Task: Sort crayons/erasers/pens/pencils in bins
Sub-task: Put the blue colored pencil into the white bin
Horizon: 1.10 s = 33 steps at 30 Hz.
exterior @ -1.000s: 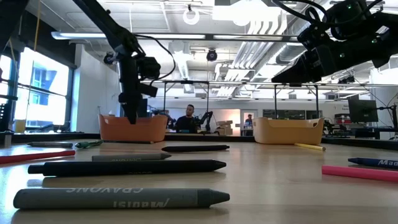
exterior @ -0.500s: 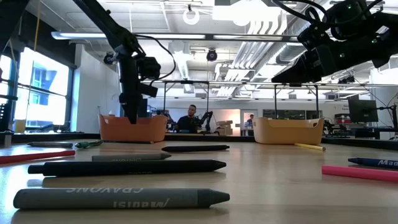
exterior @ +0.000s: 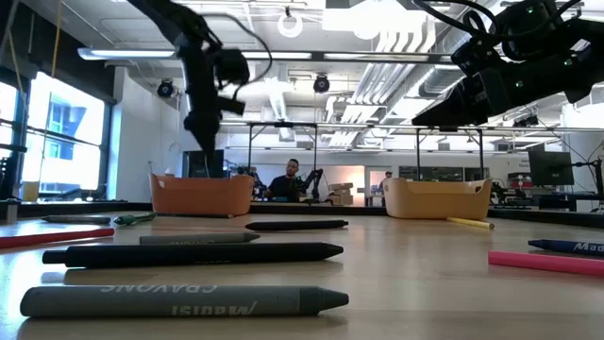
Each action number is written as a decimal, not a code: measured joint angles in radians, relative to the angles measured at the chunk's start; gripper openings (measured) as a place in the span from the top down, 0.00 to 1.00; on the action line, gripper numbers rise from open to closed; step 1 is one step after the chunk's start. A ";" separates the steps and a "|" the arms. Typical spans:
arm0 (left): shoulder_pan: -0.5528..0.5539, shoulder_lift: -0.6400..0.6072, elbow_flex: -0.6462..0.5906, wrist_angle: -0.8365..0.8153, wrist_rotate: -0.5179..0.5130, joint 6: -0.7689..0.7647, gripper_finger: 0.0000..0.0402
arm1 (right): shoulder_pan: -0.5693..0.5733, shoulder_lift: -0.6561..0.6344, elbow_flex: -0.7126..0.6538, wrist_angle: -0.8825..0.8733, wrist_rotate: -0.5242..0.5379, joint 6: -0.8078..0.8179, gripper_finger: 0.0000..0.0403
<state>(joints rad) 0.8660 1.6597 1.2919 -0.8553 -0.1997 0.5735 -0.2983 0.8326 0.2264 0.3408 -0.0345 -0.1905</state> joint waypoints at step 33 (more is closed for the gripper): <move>-0.388 -0.147 -0.569 0.950 0.515 -0.031 1.00 | 0.000 0.000 0.000 0.006 -0.076 0.038 1.00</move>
<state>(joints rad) 0.4782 1.5131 0.7226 0.0946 0.3149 0.5424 -0.2980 0.8326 0.2264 0.3468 -0.1103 -0.1527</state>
